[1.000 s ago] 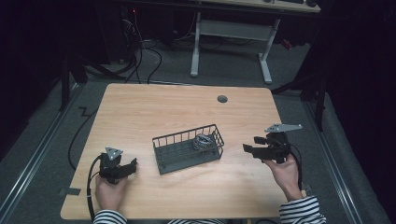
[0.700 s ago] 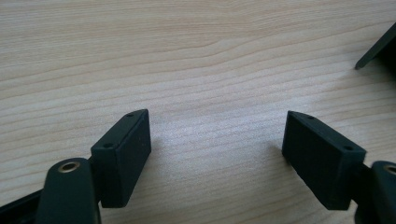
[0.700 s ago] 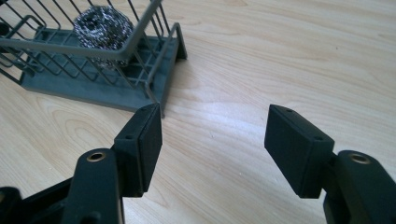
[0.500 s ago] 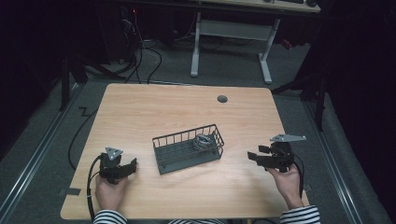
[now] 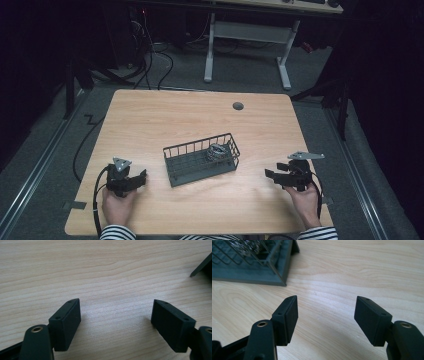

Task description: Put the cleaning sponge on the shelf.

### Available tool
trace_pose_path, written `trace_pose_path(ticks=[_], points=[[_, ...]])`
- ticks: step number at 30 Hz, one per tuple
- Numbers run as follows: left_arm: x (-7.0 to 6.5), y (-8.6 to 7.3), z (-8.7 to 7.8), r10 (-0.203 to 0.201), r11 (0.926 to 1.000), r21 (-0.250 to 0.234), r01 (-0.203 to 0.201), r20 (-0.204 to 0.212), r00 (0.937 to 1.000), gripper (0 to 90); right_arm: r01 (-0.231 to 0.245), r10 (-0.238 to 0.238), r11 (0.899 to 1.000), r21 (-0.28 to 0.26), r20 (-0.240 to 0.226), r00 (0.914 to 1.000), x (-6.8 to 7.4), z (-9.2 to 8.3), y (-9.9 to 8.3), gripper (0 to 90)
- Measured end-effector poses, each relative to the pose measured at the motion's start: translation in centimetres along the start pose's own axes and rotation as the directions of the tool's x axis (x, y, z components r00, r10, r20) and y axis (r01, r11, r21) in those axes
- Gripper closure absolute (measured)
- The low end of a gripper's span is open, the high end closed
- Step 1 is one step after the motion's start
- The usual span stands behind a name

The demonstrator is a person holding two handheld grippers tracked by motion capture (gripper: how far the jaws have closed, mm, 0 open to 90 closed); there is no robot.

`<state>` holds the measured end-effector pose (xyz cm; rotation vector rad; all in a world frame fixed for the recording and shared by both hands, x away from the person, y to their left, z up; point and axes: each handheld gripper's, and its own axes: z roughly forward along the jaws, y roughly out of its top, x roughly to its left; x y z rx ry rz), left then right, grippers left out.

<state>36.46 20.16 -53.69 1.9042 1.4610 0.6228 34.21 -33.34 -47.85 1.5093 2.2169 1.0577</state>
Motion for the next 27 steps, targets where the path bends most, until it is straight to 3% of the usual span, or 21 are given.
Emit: trace_pose_path(ticks=[13, 19, 22, 27], points=[[0.0, 0.0, 0.0, 0.0, 1.0, 0.0, 0.0, 0.0, 1.0, 24.3, -0.019, 0.017, 1.0, 0.022, 0.096, 0.9952, -0.7, 2.8, -2.7, 35.0], [0.0, 0.0, 0.0, 0.0, 1.0, 0.0, 0.0, 0.0, 1.0, 24.3, 0.013, -0.012, 1.0, -0.005, 0.145, 0.9893, -0.5, 3.2, -3.3, 35.3], [0.0, 0.0, 0.0, 0.0, 1.0, 0.0, 0.0, 0.0, 1.0, 24.2, 0.09, -0.081, 0.995, -0.034, 0.21, 0.9744, 0.0, 3.6, -3.9, 35.8], [0.0, 0.0, 0.0, -0.004, 1.0, -0.002, 0.004, 0.001, 1.0, 24.4, 0.081, -0.071, 0.996, -0.036, 0.21, 0.9752, 0.1, 3.6, -3.9, 35.7]])
